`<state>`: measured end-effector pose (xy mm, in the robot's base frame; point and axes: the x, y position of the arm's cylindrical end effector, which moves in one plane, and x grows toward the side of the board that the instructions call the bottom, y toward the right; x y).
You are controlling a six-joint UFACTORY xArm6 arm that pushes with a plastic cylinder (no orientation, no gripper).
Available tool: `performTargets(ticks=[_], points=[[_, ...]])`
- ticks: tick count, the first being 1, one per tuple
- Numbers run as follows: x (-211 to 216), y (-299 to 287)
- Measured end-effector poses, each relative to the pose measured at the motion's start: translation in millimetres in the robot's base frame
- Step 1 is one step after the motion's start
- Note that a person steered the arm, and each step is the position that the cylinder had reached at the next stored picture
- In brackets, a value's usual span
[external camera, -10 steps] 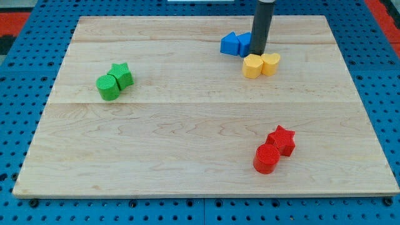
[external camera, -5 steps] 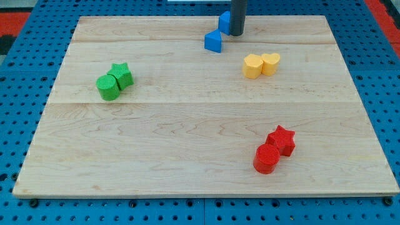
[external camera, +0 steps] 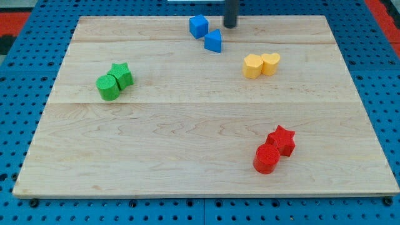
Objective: Move the blue blocks to the top center of the board
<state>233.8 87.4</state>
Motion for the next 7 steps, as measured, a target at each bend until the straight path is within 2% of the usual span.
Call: performTargets(ticks=[1, 2, 3, 4, 5, 7], points=[[45.2, -21.2], [67.0, -57.0], [63.5, -90.4], [62.7, -73.3], [73.7, -120.7], [49.4, -104.4]])
